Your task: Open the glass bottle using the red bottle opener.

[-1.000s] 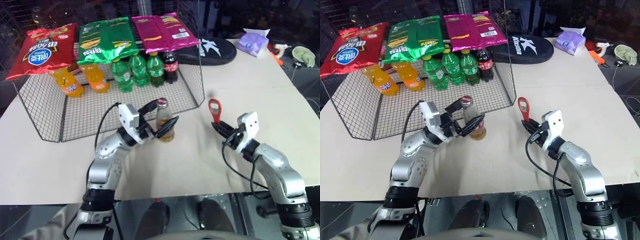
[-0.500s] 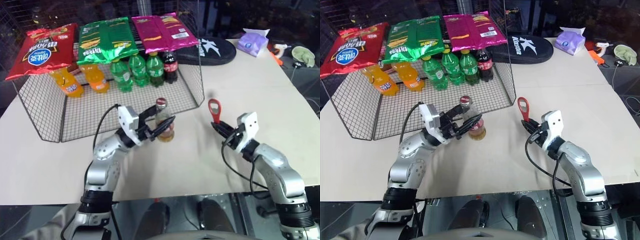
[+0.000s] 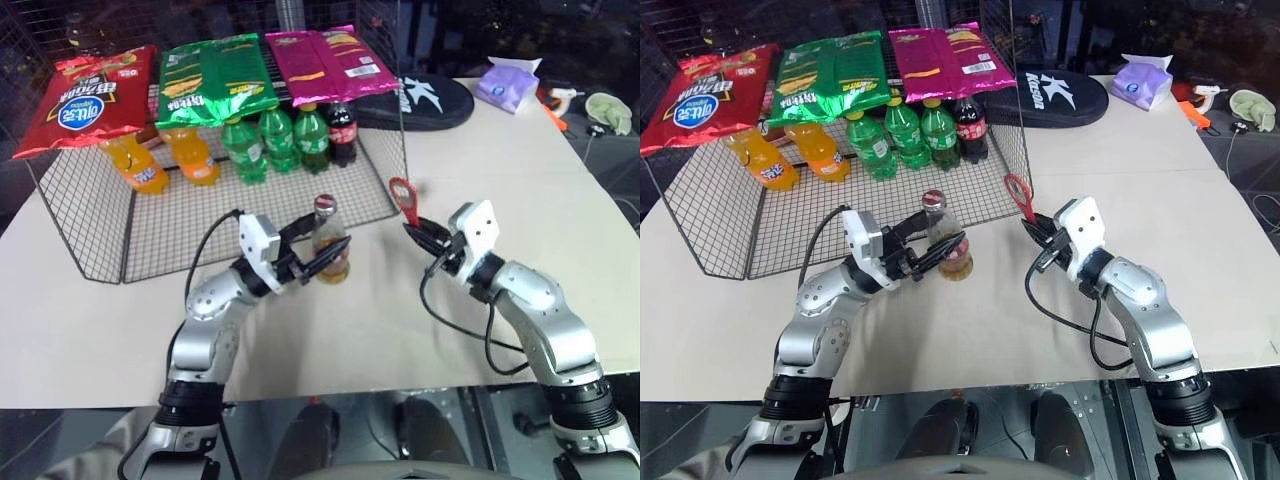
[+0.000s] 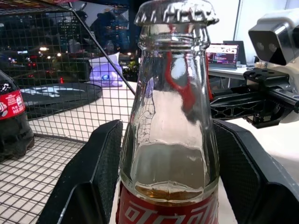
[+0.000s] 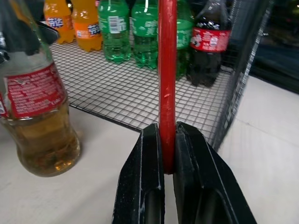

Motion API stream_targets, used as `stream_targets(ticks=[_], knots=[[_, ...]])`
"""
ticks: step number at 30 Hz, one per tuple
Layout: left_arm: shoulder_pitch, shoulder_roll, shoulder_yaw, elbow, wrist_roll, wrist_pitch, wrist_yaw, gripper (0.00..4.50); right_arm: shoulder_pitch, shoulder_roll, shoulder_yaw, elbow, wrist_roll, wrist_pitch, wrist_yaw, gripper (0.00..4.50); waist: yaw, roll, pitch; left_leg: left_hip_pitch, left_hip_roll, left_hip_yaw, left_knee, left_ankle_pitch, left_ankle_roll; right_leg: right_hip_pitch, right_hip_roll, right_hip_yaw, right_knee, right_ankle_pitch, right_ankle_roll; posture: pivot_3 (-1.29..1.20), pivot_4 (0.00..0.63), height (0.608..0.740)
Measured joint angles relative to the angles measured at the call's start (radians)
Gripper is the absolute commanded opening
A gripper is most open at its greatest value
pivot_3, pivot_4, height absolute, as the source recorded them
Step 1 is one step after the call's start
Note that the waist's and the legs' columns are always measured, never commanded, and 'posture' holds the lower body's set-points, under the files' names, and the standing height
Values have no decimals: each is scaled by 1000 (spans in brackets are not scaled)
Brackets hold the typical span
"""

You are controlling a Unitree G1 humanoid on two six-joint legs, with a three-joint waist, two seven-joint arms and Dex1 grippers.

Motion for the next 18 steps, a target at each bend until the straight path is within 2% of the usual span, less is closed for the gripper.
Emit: stream_targets(ticks=[4,6,7,11,18], knots=[[0,0,-1,1,2,0,-1,3009,-31,-1,38,0,-102,-88,-16,0,-1,0,0,0,0,0,0,0,0,0,0,0,0,0,0,0,150,740],[0,0,-1,1,2,0,-1,2506,-40,4,58,4,-163,-155,-35,0,-1,0,0,0,0,0,0,0,0,0,0,0,0,0,0,0,150,740],[0,0,-1,1,2,0,-1,2464,-41,6,60,4,-170,-161,-39,0,-1,0,0,0,0,0,0,0,0,0,0,0,0,0,0,0,150,740],[-1,-2,0,2,8,0,6,2464,-59,38,85,15,-230,-214,-69,0,-1,0,0,0,0,0,0,0,0,0,0,0,0,0,0,0,150,740],[-2,-5,-1,2,12,-2,8,2464,-65,14,135,37,-371,-340,-73,0,-1,0,0,0,0,0,0,0,0,0,0,0,0,0,0,0,150,740]])
